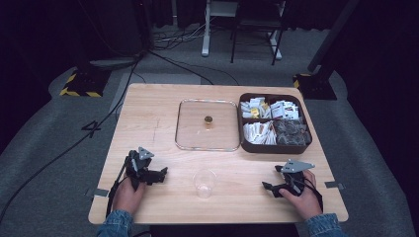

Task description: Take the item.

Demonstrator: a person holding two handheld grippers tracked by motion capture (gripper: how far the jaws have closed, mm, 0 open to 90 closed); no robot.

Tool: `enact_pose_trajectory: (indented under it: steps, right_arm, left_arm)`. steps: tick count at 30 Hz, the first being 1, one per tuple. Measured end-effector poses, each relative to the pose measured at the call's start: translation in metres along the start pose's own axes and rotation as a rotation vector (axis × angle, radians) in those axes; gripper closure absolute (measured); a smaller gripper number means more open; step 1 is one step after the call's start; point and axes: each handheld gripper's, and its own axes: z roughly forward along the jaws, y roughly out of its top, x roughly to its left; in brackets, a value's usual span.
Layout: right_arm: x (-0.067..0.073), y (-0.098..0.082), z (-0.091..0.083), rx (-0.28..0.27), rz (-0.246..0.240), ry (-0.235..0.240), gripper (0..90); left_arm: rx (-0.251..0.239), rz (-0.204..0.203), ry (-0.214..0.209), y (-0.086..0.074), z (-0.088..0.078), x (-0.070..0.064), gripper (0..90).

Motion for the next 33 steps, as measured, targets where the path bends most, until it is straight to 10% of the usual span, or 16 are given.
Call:
enact_pose_trajectory:
  steps: [33]
  right_arm:
    - [0.0044, 0.0013, 0.0000, -0.002, 0.035, -0.029, 18.8]
  left_arm:
    - [-0.002, 0.000, -0.003, 0.0004, 0.0006, -0.0003, 0.0]
